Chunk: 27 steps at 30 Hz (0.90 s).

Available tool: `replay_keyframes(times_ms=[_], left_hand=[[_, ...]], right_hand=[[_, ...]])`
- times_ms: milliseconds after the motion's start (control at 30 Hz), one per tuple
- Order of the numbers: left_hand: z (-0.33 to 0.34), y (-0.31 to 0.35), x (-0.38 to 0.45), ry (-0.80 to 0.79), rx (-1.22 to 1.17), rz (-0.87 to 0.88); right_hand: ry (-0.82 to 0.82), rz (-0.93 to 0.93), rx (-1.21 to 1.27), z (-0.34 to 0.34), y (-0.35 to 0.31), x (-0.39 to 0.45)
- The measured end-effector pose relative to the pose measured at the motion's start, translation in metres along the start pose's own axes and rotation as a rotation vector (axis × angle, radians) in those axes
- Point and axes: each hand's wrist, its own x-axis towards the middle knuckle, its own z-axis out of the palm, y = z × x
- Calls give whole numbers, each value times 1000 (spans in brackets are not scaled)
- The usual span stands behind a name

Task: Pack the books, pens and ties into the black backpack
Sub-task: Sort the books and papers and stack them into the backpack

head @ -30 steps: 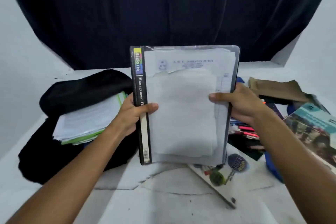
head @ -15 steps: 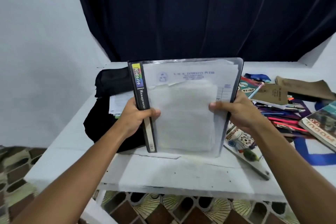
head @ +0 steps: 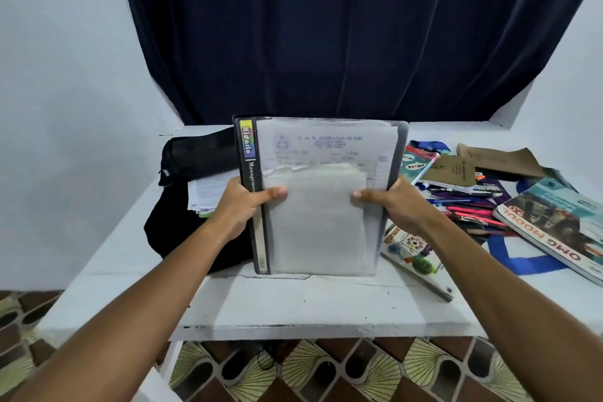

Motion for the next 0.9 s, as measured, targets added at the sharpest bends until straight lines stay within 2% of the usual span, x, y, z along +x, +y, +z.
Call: replay_keyframes(times_ms=[133,233,333,400,467,533,700,833,900], left_hand=[[5,-2,-4,118,84,43],[8,-19,-20,323,176,37],[17,-35,-32,443,-58,-45],[28,-41,-35,428,-313,-163],[43,-41,-36,293,-508,-282],[55,-38,-34,208,-600,-287],[53,-28,-19,380,-558,-184],[25,-14,-12,382,-490,-100],[3,-6,-9,367,-413,-84]], right_hand=[[112,19,3,-4,1,8],[230,96,223,-18,4,15],[351,174,424,-29,2,18],[391,213,549,-31,2,19],[393,252,656,-25,2,18],[421,291,681,-15,1,16],[329,225,702,0,6,14],[152,50,901,-24,-5,7],[54,94,939,-48,-6,7]])
